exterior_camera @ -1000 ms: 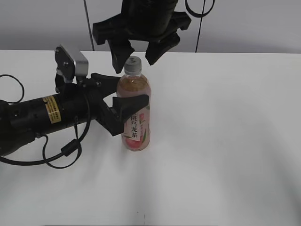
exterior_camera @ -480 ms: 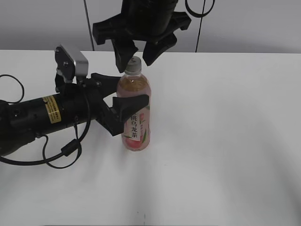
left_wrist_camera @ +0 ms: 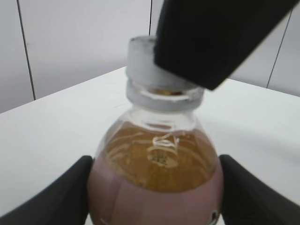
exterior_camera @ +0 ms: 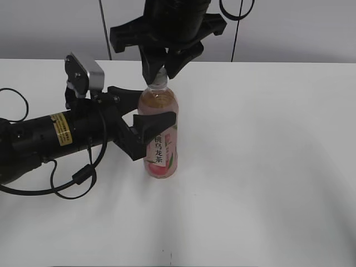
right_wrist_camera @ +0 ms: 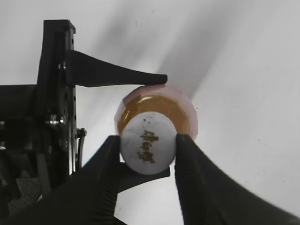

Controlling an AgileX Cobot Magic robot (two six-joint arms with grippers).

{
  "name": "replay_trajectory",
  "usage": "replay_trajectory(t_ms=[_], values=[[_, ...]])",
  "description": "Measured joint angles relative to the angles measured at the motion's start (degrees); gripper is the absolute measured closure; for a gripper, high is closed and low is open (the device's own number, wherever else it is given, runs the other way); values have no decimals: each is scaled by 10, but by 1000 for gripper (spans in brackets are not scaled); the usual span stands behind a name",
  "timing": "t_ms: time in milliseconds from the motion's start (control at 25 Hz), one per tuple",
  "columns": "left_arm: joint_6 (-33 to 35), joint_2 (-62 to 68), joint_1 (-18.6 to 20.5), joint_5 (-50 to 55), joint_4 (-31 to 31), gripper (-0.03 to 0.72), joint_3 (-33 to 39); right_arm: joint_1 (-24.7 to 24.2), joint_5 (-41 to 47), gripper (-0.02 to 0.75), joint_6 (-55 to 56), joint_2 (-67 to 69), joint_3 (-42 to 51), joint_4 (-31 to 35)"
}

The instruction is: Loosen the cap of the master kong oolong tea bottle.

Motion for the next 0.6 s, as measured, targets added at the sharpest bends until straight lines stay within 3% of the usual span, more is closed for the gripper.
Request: replay_trajectory(t_ms=[440,600], values=[[0,0,0,0,0,214,0,0,0,463,-28,0,0,0],[0,0,0,0,0,214,0,0,0,464,-90,0,0,-1]])
